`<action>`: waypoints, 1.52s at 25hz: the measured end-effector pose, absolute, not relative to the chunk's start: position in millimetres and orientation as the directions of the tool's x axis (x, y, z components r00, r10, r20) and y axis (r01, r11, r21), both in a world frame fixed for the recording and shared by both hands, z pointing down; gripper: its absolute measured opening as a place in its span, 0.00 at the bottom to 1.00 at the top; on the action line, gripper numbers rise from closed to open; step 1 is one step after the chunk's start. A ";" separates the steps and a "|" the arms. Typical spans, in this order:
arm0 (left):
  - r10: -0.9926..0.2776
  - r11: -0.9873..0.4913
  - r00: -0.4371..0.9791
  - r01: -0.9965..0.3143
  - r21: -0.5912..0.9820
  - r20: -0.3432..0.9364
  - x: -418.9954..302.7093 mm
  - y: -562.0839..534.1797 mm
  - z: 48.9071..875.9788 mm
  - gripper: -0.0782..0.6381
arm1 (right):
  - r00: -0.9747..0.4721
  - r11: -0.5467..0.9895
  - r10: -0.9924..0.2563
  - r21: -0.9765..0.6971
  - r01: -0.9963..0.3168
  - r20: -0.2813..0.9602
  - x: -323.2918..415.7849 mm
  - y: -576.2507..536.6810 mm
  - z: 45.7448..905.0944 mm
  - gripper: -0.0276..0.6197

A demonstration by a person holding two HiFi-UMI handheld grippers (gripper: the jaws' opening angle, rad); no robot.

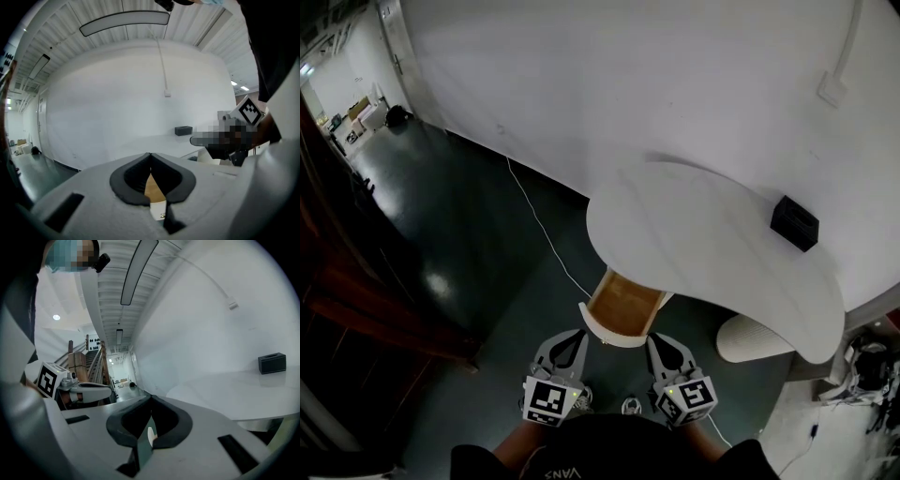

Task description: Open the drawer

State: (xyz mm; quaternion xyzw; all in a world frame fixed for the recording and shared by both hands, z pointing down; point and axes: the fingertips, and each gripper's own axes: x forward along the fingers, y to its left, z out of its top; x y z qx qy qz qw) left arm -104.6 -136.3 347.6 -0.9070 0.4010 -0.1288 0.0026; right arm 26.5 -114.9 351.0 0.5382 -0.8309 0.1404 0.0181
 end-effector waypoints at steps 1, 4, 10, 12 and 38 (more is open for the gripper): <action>-0.723 -0.684 0.650 -0.721 -0.110 0.233 -105.6 -135.9 346.6 0.13 | -0.413 0.375 -0.893 -0.214 -0.902 0.180 26.7 -115.2 349.9 0.05; -0.715 -0.693 0.661 -0.713 -0.108 0.225 -108.4 -135.0 341.1 0.13 | -0.393 0.356 -0.902 -0.210 -0.911 0.178 27.2 -115.2 346.2 0.05; -0.704 -0.703 0.670 -0.705 -0.095 0.234 -114.9 -134.9 337.0 0.13 | -0.370 0.337 -0.913 -0.198 -0.921 0.169 24.3 -117.9 337.4 0.05; -0.704 -0.703 0.670 -0.705 -0.097 0.234 -117.6 -135.6 334.8 0.13 | -0.366 0.336 -0.916 -0.186 -0.923 0.163 23.4 -119.0 334.2 0.05; -0.691 -0.722 0.700 -0.680 -0.127 0.180 -120.7 -150.7 318.0 0.13 | -0.334 0.317 -0.929 -0.122 -0.941 0.162 14.8 -129.6 327.7 0.05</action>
